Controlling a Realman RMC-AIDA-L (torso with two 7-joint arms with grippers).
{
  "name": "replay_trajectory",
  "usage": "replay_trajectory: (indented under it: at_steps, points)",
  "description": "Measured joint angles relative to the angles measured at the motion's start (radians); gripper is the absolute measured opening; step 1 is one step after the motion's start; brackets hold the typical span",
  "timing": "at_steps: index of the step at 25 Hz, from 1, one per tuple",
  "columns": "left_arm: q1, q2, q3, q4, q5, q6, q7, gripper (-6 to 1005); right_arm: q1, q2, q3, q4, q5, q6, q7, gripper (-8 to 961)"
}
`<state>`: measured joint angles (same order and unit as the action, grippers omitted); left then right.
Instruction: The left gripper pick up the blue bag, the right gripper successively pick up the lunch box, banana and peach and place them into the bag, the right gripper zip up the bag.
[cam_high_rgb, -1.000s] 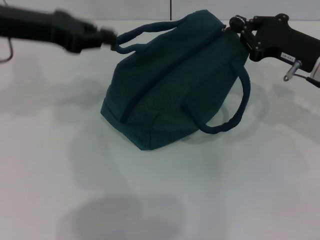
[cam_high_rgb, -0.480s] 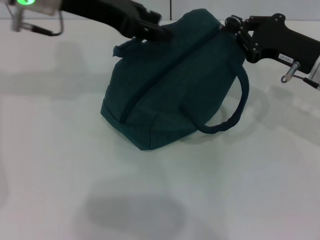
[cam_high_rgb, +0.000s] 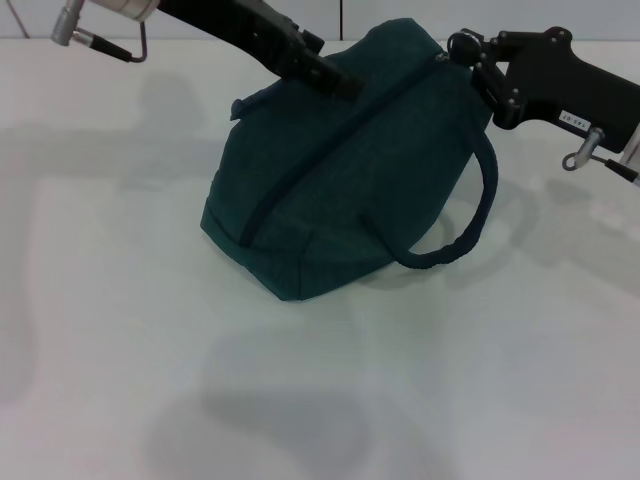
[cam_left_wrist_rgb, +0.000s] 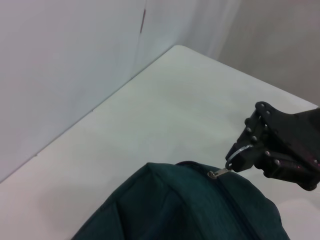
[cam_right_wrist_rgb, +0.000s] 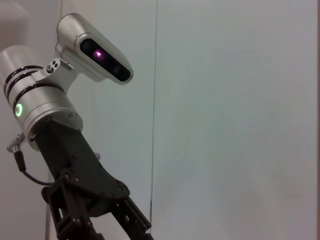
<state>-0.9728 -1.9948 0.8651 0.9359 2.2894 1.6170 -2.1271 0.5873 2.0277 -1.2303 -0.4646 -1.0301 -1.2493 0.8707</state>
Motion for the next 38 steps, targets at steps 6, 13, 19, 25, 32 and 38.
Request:
replay_trajectory:
  at_steps: [6, 13, 19, 25, 32, 38]
  points:
    - [-0.002, 0.0, 0.061, -0.005, 0.045, 0.0, -0.068, 893, 0.0, -0.001, 0.002, 0.011, 0.0, -0.024, -0.001, 74]
    - [-0.005, -0.001, 0.105, -0.002, 0.055, 0.002, -0.113, 834, -0.001, -0.001, 0.006, 0.012, 0.001, -0.03, -0.002, 75]
    - [0.0, -0.006, 0.107, 0.006, 0.081, -0.002, -0.104, 627, -0.009, -0.001, 0.007, 0.012, 0.001, -0.03, -0.002, 76]
    - [-0.001, -0.013, 0.114, 0.013, 0.099, -0.003, -0.098, 522, -0.009, -0.001, 0.008, 0.012, 0.001, -0.03, -0.003, 77]
    - [0.007, -0.016, 0.115, 0.014, 0.101, 0.007, -0.073, 215, -0.012, -0.001, 0.006, 0.015, 0.01, -0.033, -0.014, 78]
    - [0.034, -0.013, 0.114, 0.036, 0.093, 0.061, -0.064, 117, -0.007, 0.0, 0.001, 0.019, 0.011, -0.056, -0.037, 79]
